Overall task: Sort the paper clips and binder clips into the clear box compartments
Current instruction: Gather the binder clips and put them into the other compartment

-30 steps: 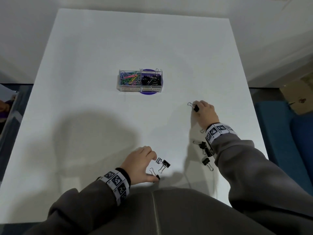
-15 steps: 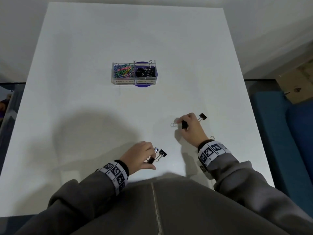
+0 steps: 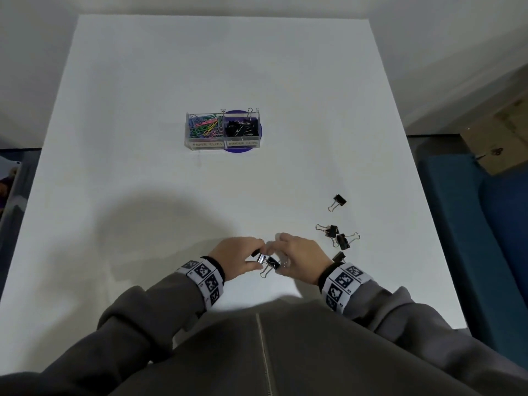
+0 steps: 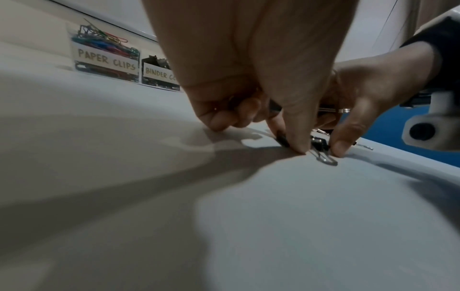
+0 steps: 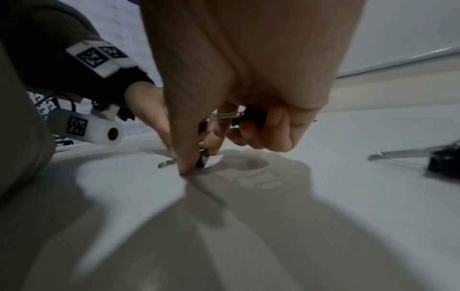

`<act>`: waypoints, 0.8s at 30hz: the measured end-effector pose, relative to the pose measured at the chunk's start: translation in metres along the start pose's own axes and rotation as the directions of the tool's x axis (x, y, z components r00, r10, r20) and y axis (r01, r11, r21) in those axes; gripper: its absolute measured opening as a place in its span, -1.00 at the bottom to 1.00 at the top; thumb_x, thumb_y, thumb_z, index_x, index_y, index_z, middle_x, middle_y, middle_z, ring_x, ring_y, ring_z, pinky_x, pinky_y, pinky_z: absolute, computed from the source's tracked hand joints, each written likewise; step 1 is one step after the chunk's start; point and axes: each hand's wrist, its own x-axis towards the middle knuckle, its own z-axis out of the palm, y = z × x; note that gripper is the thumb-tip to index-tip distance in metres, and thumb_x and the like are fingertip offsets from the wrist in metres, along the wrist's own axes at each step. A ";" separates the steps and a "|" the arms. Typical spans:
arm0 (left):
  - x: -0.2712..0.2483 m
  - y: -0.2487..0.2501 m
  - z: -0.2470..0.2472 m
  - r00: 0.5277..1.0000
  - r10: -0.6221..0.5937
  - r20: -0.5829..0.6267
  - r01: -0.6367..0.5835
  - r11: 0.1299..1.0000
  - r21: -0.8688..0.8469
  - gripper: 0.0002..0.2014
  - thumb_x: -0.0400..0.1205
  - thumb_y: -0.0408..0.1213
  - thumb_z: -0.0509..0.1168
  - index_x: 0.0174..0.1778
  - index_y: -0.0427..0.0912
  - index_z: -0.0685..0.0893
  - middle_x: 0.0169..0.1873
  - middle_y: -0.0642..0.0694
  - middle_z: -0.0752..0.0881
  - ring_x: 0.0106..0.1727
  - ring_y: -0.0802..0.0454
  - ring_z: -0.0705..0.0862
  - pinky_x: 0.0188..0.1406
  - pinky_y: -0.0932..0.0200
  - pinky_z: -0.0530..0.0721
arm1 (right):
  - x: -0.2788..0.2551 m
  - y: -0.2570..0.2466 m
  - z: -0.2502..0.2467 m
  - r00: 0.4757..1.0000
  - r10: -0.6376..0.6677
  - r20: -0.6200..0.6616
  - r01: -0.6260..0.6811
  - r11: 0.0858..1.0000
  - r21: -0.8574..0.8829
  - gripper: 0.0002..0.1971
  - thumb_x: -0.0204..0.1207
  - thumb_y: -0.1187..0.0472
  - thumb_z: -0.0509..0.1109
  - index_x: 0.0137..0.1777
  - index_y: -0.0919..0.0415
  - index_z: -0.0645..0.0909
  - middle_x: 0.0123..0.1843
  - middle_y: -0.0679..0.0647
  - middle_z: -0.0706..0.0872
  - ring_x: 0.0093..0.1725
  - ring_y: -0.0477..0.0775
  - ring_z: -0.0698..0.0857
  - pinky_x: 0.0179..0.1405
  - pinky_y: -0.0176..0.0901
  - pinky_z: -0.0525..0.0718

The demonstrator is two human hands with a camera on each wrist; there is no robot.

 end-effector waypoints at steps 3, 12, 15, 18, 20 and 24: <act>0.001 -0.002 -0.004 1.000 0.027 -0.016 -0.026 0.998 0.048 -0.77 0.56 -0.10 0.32 0.03 -0.14 0.57 -0.16 0.00 0.61 -0.23 0.09 0.45 -0.20 0.21 0.38 | 0.002 -0.002 0.000 0.999 -0.041 -0.013 0.039 0.996 -0.074 -0.68 0.40 0.10 0.38 0.17 0.02 0.51 0.05 0.02 0.56 0.00 0.11 0.63 -0.20 -0.03 0.61; 0.003 -0.034 -0.056 0.923 -0.252 -0.291 0.234 0.967 -0.097 -0.81 0.58 -0.09 0.28 0.00 -0.10 0.54 -0.27 0.08 0.49 -0.23 -0.01 0.51 -0.21 0.16 0.39 | 0.080 -0.005 -0.115 0.863 0.188 -0.469 -0.205 0.979 0.014 -0.73 0.51 0.01 0.30 0.08 0.16 0.58 0.09 0.13 0.69 0.01 0.22 0.70 -0.09 -0.08 0.57; 0.014 -0.041 -0.079 0.861 -0.299 -0.411 0.253 0.954 -0.163 -0.83 0.58 -0.09 0.26 -0.05 -0.10 0.51 -0.29 0.05 0.52 -0.23 -0.07 0.54 -0.23 0.13 0.42 | 0.127 -0.017 -0.150 0.840 0.218 -0.497 -0.219 0.974 0.056 -0.70 0.48 0.02 0.33 0.10 0.19 0.57 0.12 0.16 0.68 0.05 0.24 0.67 -0.12 -0.11 0.49; 0.028 -0.045 -0.106 0.802 -0.350 -0.484 0.272 0.935 -0.226 -0.85 0.58 -0.10 0.25 -0.07 -0.09 0.48 -0.21 0.03 0.58 -0.16 -0.07 0.57 -0.20 0.12 0.43 | 0.163 -0.029 -0.165 0.847 0.218 -0.485 -0.203 0.976 0.084 -0.66 0.45 0.00 0.36 0.12 0.21 0.55 0.12 0.16 0.68 0.04 0.24 0.67 -0.14 -0.11 0.51; 0.037 -0.045 -0.125 0.789 -0.344 -0.509 0.271 0.938 -0.214 -0.82 0.59 -0.09 0.23 -0.05 -0.11 0.48 -0.18 0.01 0.59 -0.15 -0.08 0.58 -0.18 0.09 0.46 | 0.177 -0.035 -0.169 0.853 0.222 -0.473 -0.173 0.974 0.146 -0.57 0.43 -0.08 0.40 0.15 0.22 0.54 0.11 0.15 0.67 0.03 0.20 0.66 -0.09 -0.07 0.56; 0.064 -0.042 -0.160 0.788 -0.291 -0.543 0.242 0.957 -0.162 -0.80 0.61 -0.11 0.22 0.02 -0.15 0.48 -0.03 -0.09 0.65 -0.07 -0.11 0.62 -0.15 0.08 0.49 | 0.193 -0.029 -0.171 0.829 0.320 -0.459 -0.104 0.895 0.434 -0.53 0.45 -0.14 0.31 0.05 0.32 0.55 0.01 0.19 0.56 -0.12 0.11 0.54 -0.10 -0.16 0.47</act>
